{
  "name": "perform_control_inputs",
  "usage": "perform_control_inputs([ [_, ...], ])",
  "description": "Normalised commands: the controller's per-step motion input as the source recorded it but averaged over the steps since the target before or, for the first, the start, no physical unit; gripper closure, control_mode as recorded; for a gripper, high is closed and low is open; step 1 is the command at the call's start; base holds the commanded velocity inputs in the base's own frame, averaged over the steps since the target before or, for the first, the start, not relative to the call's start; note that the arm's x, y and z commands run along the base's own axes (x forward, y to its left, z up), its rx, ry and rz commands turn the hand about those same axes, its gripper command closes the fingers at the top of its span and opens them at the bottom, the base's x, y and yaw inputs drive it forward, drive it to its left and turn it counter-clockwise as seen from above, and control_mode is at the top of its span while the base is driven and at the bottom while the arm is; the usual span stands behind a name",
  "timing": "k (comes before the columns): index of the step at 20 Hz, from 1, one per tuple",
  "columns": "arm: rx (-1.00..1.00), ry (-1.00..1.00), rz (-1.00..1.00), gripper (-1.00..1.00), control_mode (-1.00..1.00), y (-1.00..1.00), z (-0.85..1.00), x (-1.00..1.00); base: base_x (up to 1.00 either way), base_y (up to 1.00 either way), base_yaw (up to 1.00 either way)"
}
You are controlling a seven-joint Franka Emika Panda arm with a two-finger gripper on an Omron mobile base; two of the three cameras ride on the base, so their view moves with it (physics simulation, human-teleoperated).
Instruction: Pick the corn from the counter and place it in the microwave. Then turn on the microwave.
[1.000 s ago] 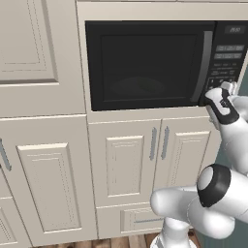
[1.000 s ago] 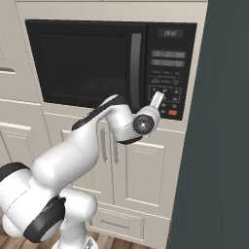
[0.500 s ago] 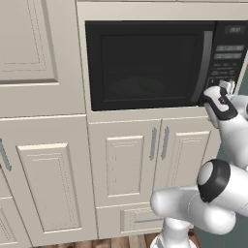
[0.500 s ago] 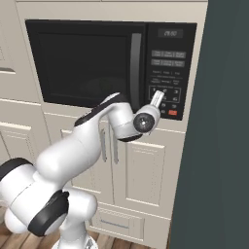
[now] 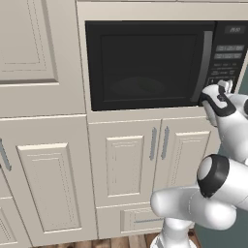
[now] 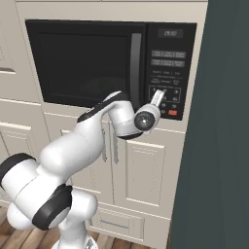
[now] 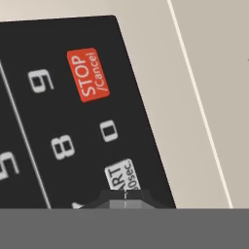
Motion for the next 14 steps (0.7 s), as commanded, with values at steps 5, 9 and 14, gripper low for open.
perform_control_inputs([
  [5, 0.0, 0.0, 0.0, 1.0, -1.0, -0.01, -0.06, 0.1, 0.0, 0.0, 0.0],
  [9, 0.0, 0.0, 0.0, 1.0, -1.0, -0.02, -0.04, 0.11, 0.0, 0.0, 0.0],
  [14, 0.0, 0.0, 0.0, 1.0, -1.0, -0.03, -0.04, 0.1, 0.0, 0.0, 0.0],
])
